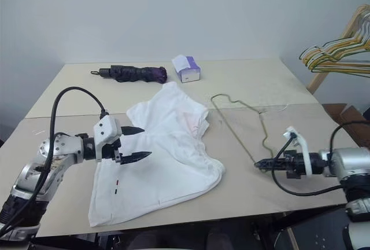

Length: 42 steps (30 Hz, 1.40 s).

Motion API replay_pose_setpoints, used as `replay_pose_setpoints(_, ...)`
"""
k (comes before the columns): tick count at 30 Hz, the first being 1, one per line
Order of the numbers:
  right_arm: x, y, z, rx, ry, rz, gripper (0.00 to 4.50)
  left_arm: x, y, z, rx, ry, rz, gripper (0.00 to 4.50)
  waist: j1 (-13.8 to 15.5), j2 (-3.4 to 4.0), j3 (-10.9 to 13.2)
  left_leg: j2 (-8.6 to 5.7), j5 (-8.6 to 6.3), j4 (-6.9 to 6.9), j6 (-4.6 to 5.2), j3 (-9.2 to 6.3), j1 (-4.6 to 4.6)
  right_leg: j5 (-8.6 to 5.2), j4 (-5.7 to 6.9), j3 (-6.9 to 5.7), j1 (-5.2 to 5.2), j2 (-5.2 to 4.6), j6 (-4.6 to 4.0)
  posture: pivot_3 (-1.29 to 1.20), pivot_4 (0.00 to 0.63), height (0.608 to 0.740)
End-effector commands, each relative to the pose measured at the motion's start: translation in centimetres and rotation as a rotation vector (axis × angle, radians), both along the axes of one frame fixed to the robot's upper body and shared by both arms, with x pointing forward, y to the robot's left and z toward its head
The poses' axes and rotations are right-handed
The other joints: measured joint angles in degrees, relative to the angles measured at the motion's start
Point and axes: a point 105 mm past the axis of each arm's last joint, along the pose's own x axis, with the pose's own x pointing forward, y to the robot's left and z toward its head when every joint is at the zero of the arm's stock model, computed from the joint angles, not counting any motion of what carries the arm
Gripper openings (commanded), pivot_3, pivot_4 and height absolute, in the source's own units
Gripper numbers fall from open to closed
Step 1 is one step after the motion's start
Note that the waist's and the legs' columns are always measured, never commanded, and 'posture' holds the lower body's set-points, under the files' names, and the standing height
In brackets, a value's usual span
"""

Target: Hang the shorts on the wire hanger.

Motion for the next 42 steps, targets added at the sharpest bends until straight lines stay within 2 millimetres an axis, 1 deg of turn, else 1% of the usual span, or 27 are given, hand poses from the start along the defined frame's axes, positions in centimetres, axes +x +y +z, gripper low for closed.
replay_pose_setpoints(1,0.2,-0.2,-0.9,-0.031,0.028,-0.085,0.00,0.2,0.2,1.4,-0.031,-0.046,0.012,4.21,0.07,-0.01,-0.01,-0.01,0.00,0.00,0.00,0.00,-0.01,0.00,0.00,0.01,-0.01,-0.01,0.00,0.04,0.000,0.740)
replay_pose_setpoints(3,0.1,0.3,-1.0,-0.009,0.029,-0.093,0.00,0.0,0.2,1.3,-0.031,-0.044,0.016,4.21,0.19,0.00,0.00,-0.01,0.00,0.00,0.00,0.00,-0.04,0.00,0.00,0.02,-0.02,-0.01,0.00,0.04,0.000,0.740)
replay_pose_setpoints(6,-0.1,0.8,-0.5,0.009,0.013,-0.091,0.00,-0.4,0.3,0.9,-0.023,-0.034,0.016,4.21,0.20,0.11,0.01,-0.04,0.00,0.00,0.00,0.01,-0.06,0.00,0.00,0.06,-0.04,-0.03,0.01,0.04,0.000,0.740)
replay_pose_setpoints(9,-0.4,1.1,0.0,0.022,0.013,-0.081,0.00,-0.7,0.3,0.8,-0.021,-0.027,0.018,4.21,0.20,0.11,0.01,-0.04,0.00,0.00,0.00,0.02,-0.05,0.01,0.00,0.07,-0.04,-0.03,0.03,0.04,0.000,0.740)
replay_pose_setpoints(12,-0.7,1.0,0.1,0.010,0.015,-0.073,0.00,-0.9,0.3,0.7,-0.012,-0.019,0.012,4.21,0.25,0.11,0.01,-0.04,0.00,0.00,0.01,0.02,0.03,0.01,0.00,0.07,0.03,-0.02,0.03,0.04,0.000,0.740)
replay_pose_setpoints(18,-2.1,1.6,-0.1,-0.025,0.033,0.011,0.00,-1.0,0.2,0.6,-0.005,-0.017,0.004,4.21,0.30,0.11,0.01,-0.05,-0.01,0.00,0.01,0.02,-0.04,0.00,-0.01,0.07,-0.02,-0.04,0.05,0.04,0.000,0.740)
replay_pose_setpoints(21,-3.0,1.4,-0.1,-0.010,0.102,0.052,0.00,-1.2,0.4,0.3,0.005,-0.007,0.005,4.21,0.28,0.11,0.01,-0.04,0.00,0.00,0.01,0.02,-0.01,0.00,-0.01,0.07,0.00,-0.04,0.04,0.04,0.000,0.740)
replay_pose_setpoints(25,-3.6,1.4,-0.6,-0.058,0.133,0.144,0.00,-1.3,0.5,0.1,0.021,-0.010,0.004,4.21,0.04,0.11,0.01,-0.02,-0.01,0.00,0.01,0.03,0.03,-0.01,-0.02,0.07,0.01,-0.01,0.04,0.03,0.000,0.740)
replay_pose_setpoints(28,-3.5,1.6,-1.1,-0.096,0.151,0.193,0.00,-1.4,0.6,0.1,0.022,-0.003,0.008,4.21,-0.25,0.11,0.01,-0.02,-0.01,0.00,0.01,0.04,0.04,-0.01,-0.01,0.08,0.01,-0.01,0.04,0.04,0.000,0.740)
replay_pose_setpoints(33,-2.9,1.6,-1.5,-0.108,0.165,0.206,0.00,-1.7,0.9,-0.1,0.051,0.009,-0.004,4.21,-0.24,0.11,0.01,-0.03,-0.01,0.00,0.01,0.04,0.02,-0.01,-0.02,0.07,-0.01,-0.02,0.04,0.04,0.000,0.740)
replay_pose_setpoints(36,-2.6,1.2,-1.8,-0.111,0.183,0.189,0.00,-1.4,1.1,0.3,0.057,-0.005,0.006,4.21,-0.02,0.11,0.01,-0.03,-0.01,0.00,0.01,0.03,0.00,-0.01,-0.02,0.07,-0.02,-0.02,0.04,0.05,0.000,0.740)
replay_pose_setpoints(37,-2.7,1.1,-1.8,-0.109,0.186,0.194,0.00,-1.4,1.1,0.4,0.058,-0.008,0.008,4.21,0.06,0.11,0.01,-0.03,0.00,0.00,0.01,0.04,0.00,-0.01,-0.02,0.07,-0.01,-0.02,0.04,0.05,0.000,0.740)
replay_pose_setpoints(40,-4.1,1.1,-2.0,-0.101,0.220,0.256,0.00,-1.4,1.3,0.2,0.071,-0.009,0.005,4.21,0.26,0.12,0.02,-0.03,-0.01,0.00,0.01,0.03,0.00,-0.01,-0.01,0.06,-0.02,-0.02,0.04,0.05,0.000,0.740)
replay_pose_setpoints(42,-4.6,1.0,-2.2,-0.103,0.240,0.264,0.00,-1.5,1.2,0.1,0.073,-0.009,0.004,4.21,0.34,0.12,0.02,-0.02,-0.01,0.00,0.01,0.01,-0.02,-0.01,-0.02,0.04,-0.02,-0.02,0.04,0.05,0.000,0.740)
